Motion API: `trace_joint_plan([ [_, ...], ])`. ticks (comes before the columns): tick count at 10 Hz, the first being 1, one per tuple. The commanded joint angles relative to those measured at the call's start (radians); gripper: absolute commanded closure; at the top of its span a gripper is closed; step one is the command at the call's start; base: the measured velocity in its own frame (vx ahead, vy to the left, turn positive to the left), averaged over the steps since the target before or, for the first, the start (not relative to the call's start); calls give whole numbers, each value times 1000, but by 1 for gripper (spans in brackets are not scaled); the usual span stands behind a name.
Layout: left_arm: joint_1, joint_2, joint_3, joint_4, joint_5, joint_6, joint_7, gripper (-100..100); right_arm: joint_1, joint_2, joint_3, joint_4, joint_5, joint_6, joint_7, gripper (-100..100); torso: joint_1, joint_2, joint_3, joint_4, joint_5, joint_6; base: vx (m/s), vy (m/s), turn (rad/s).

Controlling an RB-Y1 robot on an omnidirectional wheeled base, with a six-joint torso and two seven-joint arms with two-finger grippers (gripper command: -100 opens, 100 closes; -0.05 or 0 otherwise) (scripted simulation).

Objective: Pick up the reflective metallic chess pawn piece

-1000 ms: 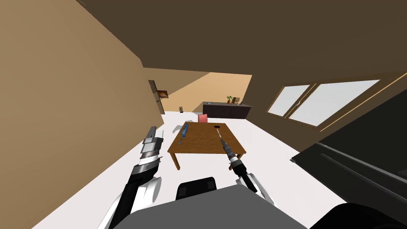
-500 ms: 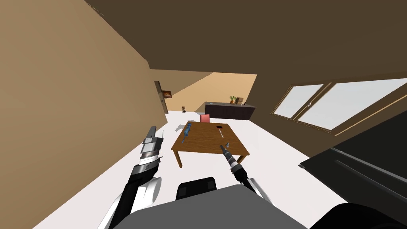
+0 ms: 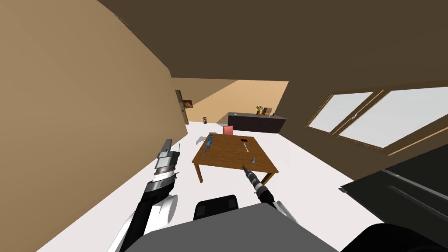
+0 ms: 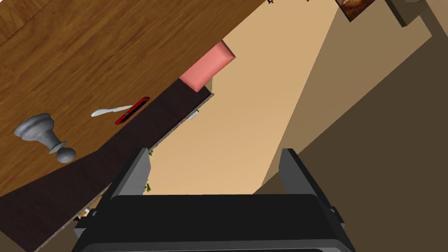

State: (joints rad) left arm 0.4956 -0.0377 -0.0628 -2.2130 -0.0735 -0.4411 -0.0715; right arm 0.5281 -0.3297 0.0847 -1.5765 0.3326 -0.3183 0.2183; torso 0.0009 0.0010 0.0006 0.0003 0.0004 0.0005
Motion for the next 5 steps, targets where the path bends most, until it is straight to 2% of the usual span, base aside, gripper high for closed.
trace_joint_plan([
  [1,0,0,0,0,0,0,0,0,-3,-24,12,50,23,14,17,-100,0,0,0,0,0,0,-10,36,167],
  [2,0,0,0,0,0,0,0,0,-3,-24,12,79,23,14,17,-100,1,0,0,0,0,-1,-11,30,74],
  [3,0,0,0,0,0,0,0,0,-5,-44,23,117,42,29,33,-100,0,0,0,0,0,0,-13,36,159],
  [5,0,0,0,0,0,0,0,0,-5,-44,23,134,42,29,33,-100,0,0,0,0,0,0,-7,16,24],
])
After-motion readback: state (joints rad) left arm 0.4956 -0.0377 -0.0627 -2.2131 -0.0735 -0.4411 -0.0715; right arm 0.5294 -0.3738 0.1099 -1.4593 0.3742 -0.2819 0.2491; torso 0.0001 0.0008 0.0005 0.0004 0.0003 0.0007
